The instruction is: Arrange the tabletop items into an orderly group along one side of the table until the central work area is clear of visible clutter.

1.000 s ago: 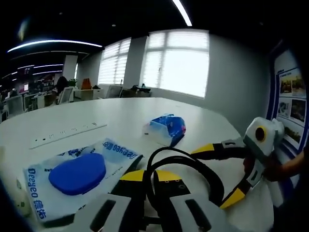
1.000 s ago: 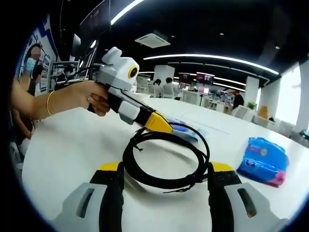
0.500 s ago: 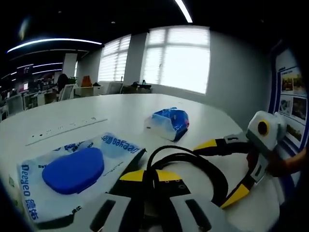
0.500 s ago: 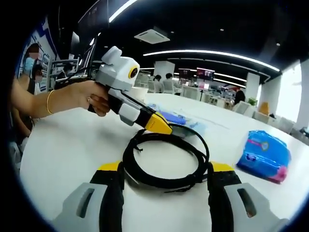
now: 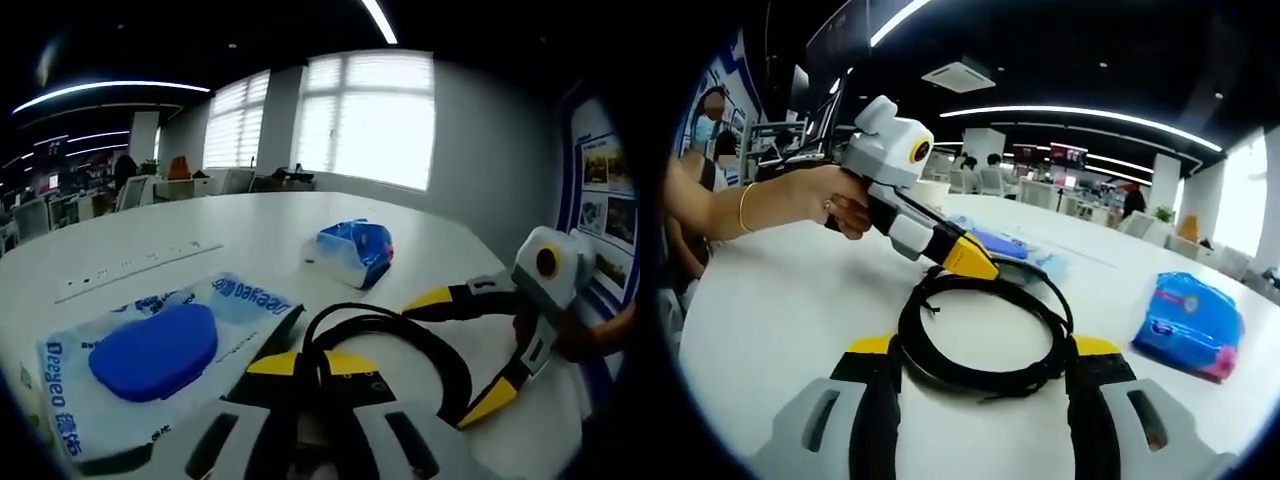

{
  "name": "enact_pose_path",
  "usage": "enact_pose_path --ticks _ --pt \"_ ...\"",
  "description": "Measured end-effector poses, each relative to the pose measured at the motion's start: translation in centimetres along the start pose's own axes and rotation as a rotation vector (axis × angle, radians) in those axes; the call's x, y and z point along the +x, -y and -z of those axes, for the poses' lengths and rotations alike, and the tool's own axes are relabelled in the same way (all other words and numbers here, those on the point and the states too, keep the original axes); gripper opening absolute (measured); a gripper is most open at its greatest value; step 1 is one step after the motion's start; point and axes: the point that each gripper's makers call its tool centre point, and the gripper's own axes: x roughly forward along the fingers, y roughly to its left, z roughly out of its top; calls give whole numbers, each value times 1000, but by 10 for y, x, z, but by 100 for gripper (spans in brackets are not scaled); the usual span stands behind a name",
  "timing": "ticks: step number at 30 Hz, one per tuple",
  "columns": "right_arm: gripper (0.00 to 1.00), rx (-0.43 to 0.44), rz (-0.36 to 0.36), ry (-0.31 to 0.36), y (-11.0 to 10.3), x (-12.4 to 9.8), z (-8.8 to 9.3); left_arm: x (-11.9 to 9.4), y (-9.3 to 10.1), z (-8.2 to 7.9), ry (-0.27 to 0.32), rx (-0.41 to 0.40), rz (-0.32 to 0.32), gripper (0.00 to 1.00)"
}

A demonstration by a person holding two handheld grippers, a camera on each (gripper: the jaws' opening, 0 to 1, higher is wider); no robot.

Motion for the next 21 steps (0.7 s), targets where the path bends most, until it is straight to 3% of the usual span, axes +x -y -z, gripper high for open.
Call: enact_pose_path --ticks 13,21 --pt "59 54 -10 18 -1 -5 -1 -3 -3 1 -3 -1 -20 12" --pt "57 45 -5 29 -1 -7 -5 -9 -3 0 -14 73 -64 18"
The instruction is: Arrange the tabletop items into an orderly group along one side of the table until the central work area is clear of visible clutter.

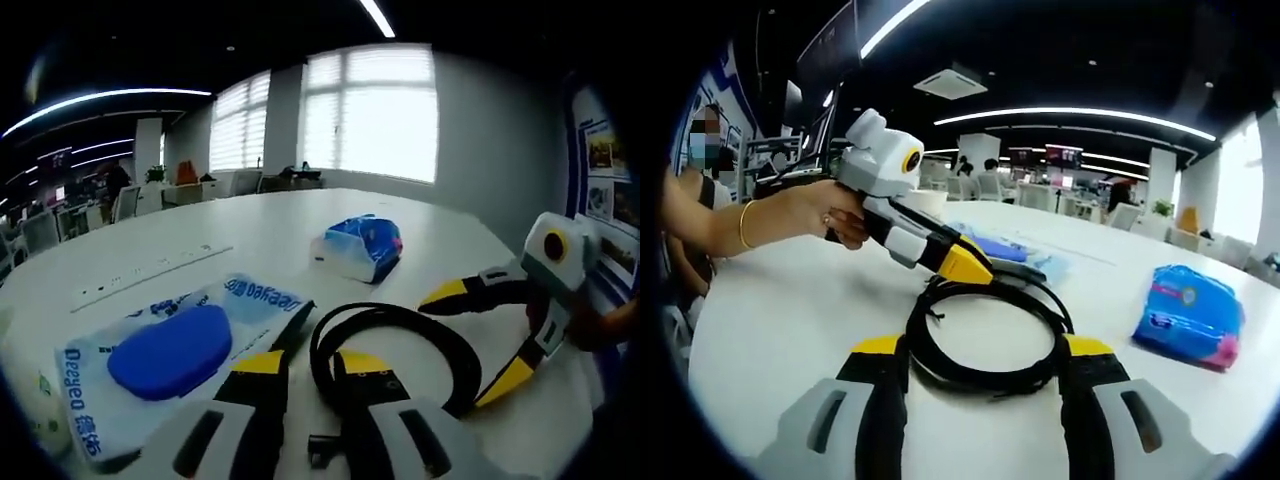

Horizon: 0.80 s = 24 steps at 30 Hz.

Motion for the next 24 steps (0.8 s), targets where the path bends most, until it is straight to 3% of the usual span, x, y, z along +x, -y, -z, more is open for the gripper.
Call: enact_pose_path --ticks 20,24 --pt "57 -16 41 26 13 -18 -12 -8 15 -21 31 89 -17 20" --pt "53 -14 54 32 18 -22 -12 -6 21 -26 40 88 -6 20"
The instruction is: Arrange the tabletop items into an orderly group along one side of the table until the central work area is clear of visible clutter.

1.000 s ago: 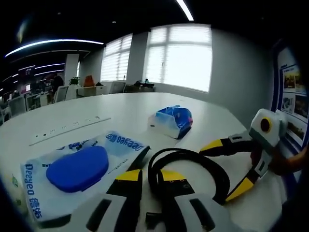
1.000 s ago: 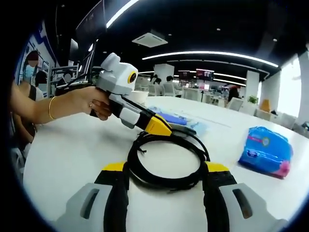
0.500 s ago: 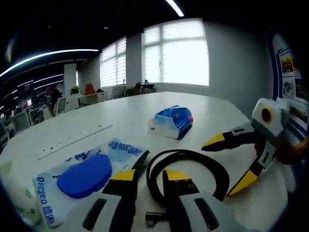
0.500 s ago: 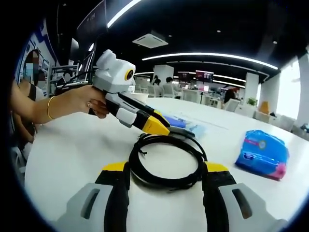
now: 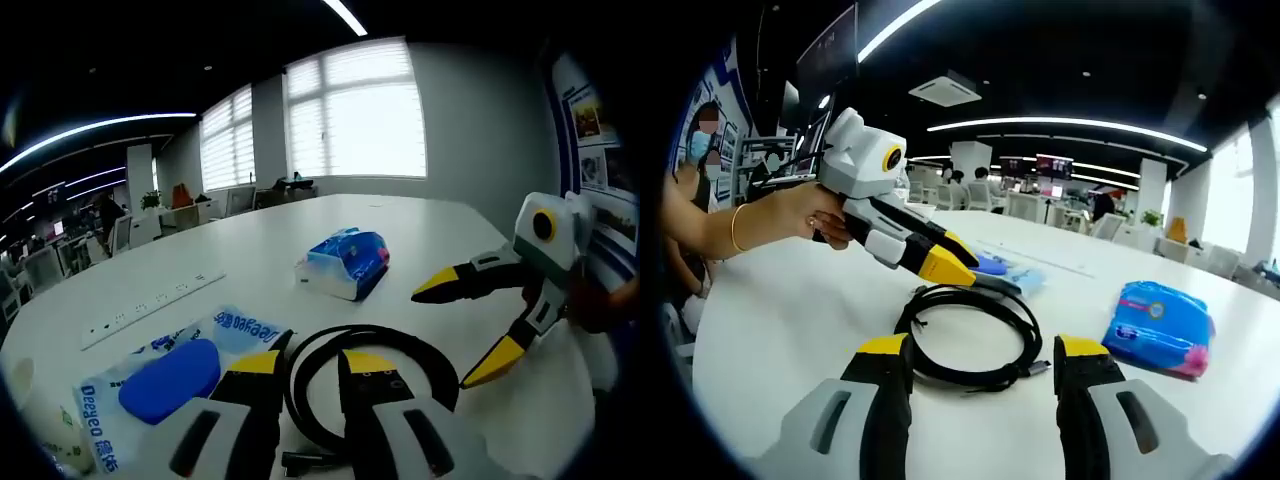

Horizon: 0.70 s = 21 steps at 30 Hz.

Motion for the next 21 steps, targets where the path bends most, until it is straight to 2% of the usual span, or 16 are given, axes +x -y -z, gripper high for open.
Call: enact_pose_path --ticks 5,9,21 --pt "53 -8 17 -4 8 -6 1 5 8 -3 7 9 6 20" --pt "55 -23 53 20 17 -11 -4 9 12 -6 8 23 14 21" --pt "57 -26 129 41 47 -22 -10 13 16 -7 15 31 15 24"
